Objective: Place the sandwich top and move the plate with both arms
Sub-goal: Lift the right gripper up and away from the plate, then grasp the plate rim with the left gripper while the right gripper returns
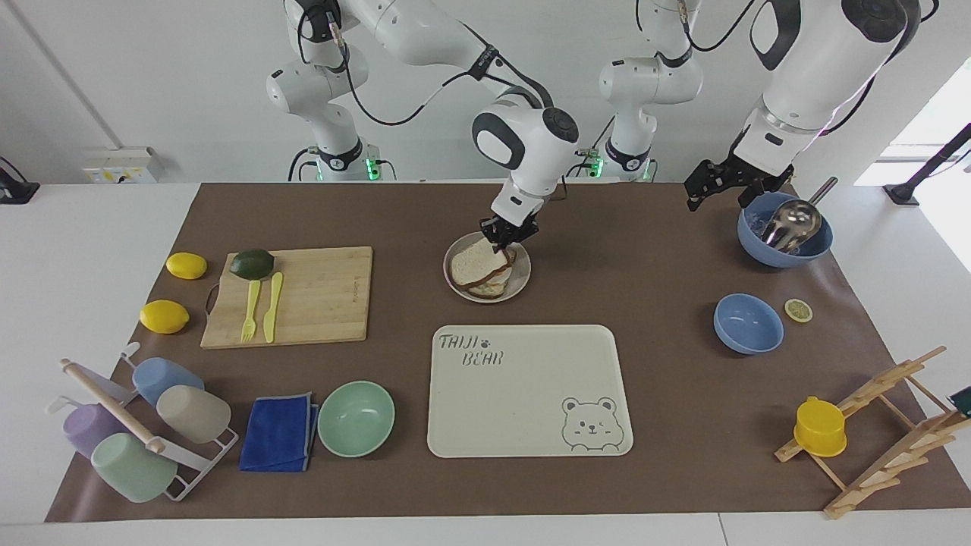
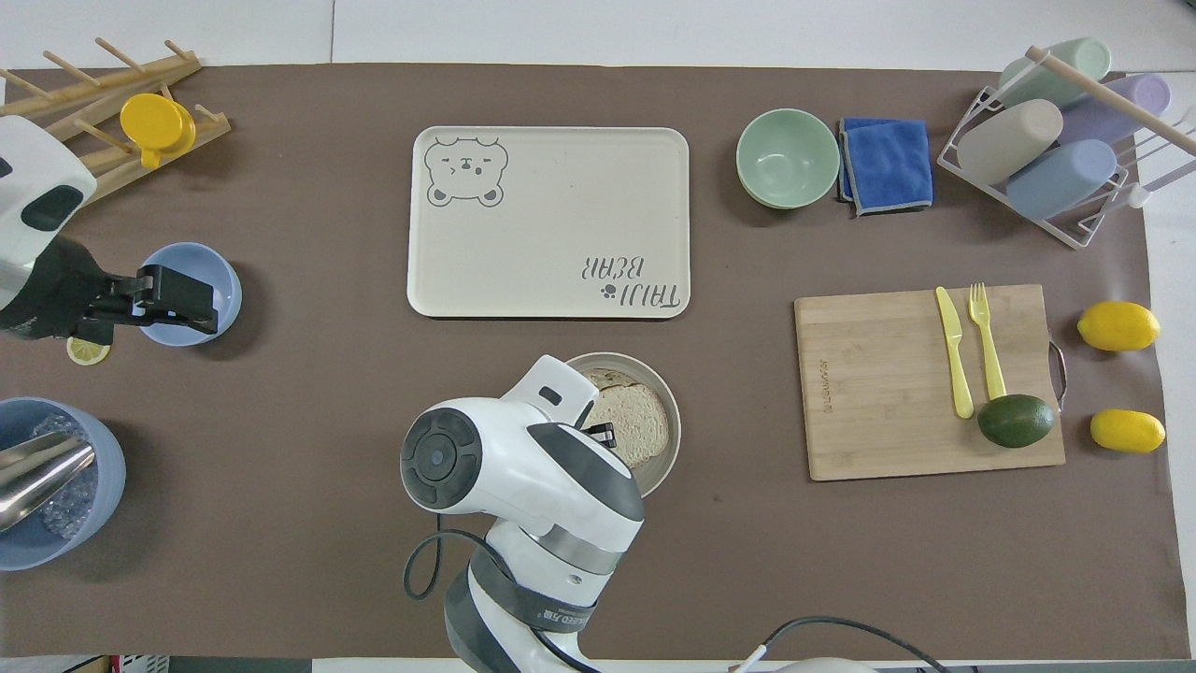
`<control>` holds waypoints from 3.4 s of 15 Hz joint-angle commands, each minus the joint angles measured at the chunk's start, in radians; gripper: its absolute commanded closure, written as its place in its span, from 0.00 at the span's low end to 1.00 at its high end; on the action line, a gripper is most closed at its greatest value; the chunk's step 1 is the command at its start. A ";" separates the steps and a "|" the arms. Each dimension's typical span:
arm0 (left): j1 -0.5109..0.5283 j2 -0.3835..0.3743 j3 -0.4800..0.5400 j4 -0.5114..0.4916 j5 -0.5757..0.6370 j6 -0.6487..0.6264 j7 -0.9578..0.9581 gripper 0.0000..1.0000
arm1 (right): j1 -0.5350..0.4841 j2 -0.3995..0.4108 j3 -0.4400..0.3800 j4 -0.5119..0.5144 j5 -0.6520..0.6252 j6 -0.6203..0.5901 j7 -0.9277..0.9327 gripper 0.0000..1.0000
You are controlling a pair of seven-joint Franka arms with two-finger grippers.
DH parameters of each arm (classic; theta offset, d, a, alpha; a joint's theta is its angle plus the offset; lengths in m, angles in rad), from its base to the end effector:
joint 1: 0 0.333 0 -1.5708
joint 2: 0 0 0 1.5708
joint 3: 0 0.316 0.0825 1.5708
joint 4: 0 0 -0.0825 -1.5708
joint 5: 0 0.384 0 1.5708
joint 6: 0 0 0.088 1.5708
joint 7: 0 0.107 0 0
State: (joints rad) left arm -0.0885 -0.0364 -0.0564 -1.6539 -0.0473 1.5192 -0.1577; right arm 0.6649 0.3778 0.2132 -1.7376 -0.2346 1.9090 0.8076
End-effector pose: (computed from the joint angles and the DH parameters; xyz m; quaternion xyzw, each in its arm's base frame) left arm 0.5290 -0.0831 0.6012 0.9985 0.0064 -0.0520 0.0150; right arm 0.4228 0.4668 0.3504 0.9897 0.0811 -0.0148 0.1167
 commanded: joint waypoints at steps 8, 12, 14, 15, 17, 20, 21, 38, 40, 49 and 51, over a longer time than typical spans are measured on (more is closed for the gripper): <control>0.010 -0.014 -0.003 -0.010 0.014 -0.010 0.004 0.00 | -0.111 -0.045 0.009 -0.031 0.113 0.096 -0.033 0.00; 0.010 -0.030 -0.006 -0.047 0.014 0.019 -0.002 0.00 | -0.286 -0.151 0.009 -0.020 0.115 -0.003 -0.161 0.00; -0.007 -0.056 -0.013 -0.130 0.012 0.097 -0.005 0.00 | -0.408 -0.183 0.009 0.025 0.118 -0.109 -0.244 0.00; -0.016 -0.059 -0.019 -0.171 0.006 0.139 -0.019 0.00 | -0.456 -0.189 0.009 0.065 0.120 -0.181 -0.273 0.00; -0.077 -0.059 -0.019 -0.268 -0.040 0.249 -0.078 0.00 | -0.545 -0.217 0.009 0.130 0.120 -0.301 -0.336 0.00; -0.209 -0.050 -0.019 -0.458 -0.043 0.457 -0.141 0.00 | -0.648 -0.298 -0.001 0.187 0.135 -0.444 -0.427 0.00; -0.232 -0.043 -0.019 -0.524 -0.045 0.537 -0.161 0.00 | -0.692 -0.321 0.000 0.199 0.156 -0.493 -0.486 0.00; -0.461 0.112 -0.019 -0.647 -0.263 0.862 -0.212 0.18 | -0.676 -0.370 -0.216 0.121 0.184 -0.521 -0.789 0.00; -0.462 0.112 -0.020 -0.647 -0.263 0.862 -0.212 0.28 | -0.674 -0.373 -0.225 0.116 0.184 -0.518 -0.798 0.00; -0.490 0.141 -0.019 -0.647 -0.304 0.885 -0.212 0.51 | -0.662 -0.356 -0.256 0.130 0.178 -0.441 -0.829 0.00; -0.490 0.141 -0.019 -0.647 -0.305 0.883 -0.212 0.66 | -0.676 -0.356 -0.256 0.132 0.179 -0.438 -0.835 0.00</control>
State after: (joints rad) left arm -0.5589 0.1059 -0.0899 -2.2910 -0.3340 2.3802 -0.3710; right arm -0.0059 0.0276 -0.0305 -1.5972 -0.0702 1.4565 0.0078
